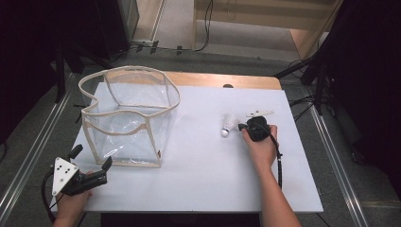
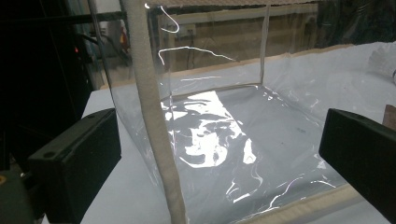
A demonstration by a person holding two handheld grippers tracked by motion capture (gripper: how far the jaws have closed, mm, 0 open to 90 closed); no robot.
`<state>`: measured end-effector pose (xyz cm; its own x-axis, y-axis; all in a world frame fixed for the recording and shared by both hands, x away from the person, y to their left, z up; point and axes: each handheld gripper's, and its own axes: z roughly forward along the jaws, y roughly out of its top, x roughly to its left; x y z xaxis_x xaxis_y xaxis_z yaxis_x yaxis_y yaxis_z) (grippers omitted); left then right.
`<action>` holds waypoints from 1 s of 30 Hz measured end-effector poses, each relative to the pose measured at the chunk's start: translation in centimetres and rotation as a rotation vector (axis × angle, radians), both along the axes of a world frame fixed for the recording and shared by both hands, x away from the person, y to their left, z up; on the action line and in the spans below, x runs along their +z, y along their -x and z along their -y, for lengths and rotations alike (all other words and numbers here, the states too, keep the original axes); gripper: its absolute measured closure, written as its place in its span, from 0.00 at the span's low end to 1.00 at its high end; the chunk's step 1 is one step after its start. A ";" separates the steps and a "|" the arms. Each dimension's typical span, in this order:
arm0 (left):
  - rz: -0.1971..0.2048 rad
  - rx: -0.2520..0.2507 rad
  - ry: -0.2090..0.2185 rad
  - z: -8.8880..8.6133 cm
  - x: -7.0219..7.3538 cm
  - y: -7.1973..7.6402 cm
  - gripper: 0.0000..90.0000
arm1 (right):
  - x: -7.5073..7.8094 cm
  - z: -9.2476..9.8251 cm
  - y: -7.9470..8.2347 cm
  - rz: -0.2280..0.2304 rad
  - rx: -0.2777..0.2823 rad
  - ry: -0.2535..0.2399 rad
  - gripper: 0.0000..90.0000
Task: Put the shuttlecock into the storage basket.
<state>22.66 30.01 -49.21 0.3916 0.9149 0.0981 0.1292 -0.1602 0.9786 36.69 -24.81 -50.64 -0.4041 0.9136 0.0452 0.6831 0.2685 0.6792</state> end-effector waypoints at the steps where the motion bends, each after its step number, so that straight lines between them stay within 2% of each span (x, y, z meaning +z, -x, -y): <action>1: 0.000 0.000 0.000 0.0 0.0 0.0 0.00 | 0.0 -0.2 -0.2 -0.003 -0.001 -0.003 0.98; 19: 0.001 0.000 -0.004 0.0 0.0 0.0 0.00 | 1.0 -2.7 -1.9 0.010 0.048 -0.016 0.98; 30: -0.001 0.001 0.004 0.0 0.0 0.0 0.00 | 1.3 -4.8 -2.3 0.019 0.099 0.005 0.98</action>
<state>22.69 30.05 -49.19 0.3908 0.9157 0.0939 0.1299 -0.1558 0.9792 38.98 -20.03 -49.29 -0.4934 0.8692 0.0322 0.6401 0.3378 0.6901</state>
